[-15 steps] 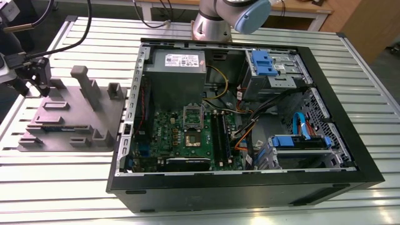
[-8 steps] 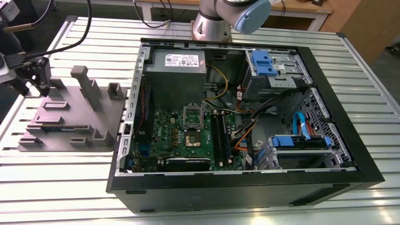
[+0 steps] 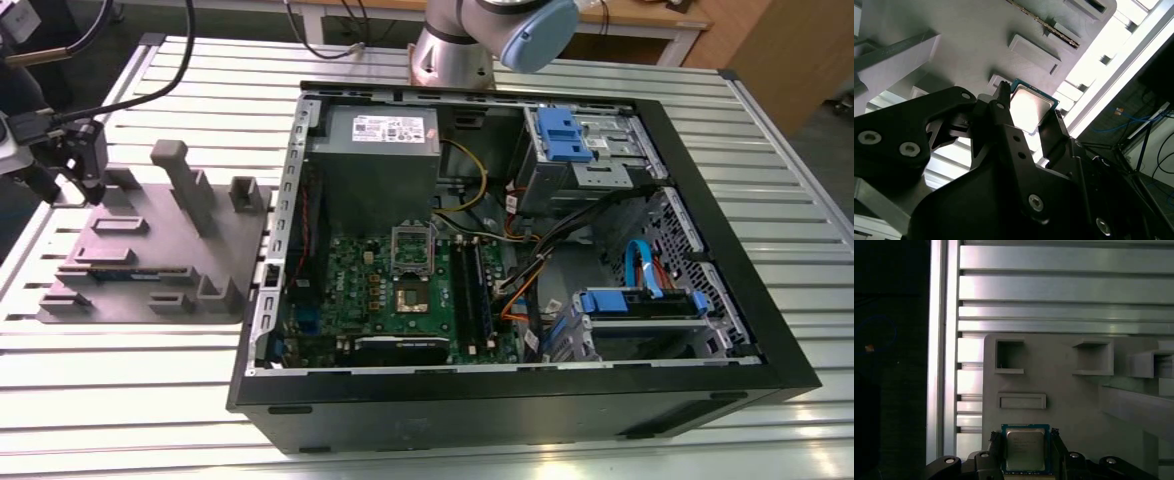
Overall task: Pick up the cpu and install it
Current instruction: 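Pick up the cpu and move it towards the insertion slot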
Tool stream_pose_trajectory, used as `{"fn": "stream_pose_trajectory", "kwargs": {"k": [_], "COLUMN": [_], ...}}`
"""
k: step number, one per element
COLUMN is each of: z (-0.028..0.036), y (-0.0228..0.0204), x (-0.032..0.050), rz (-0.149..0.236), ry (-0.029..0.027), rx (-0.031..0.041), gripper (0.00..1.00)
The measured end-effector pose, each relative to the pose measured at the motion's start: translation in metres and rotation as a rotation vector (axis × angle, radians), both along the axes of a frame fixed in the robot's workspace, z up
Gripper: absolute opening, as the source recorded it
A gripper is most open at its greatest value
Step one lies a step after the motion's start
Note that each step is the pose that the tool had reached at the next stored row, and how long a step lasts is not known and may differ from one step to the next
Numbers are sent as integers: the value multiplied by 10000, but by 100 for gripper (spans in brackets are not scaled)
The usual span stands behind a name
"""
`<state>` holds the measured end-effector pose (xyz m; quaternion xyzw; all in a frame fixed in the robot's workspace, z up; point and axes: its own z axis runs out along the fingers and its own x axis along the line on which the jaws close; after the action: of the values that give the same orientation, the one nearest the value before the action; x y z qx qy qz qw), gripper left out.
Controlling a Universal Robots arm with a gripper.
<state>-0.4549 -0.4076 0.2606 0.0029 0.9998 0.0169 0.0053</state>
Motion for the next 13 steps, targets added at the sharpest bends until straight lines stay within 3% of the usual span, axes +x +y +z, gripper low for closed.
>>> {"fn": "stream_pose_trajectory", "kwargs": {"k": [13], "z": [55], "y": [0], "x": [0], "rz": [0], "ry": [-4], "rx": [2], "gripper": [47]}}
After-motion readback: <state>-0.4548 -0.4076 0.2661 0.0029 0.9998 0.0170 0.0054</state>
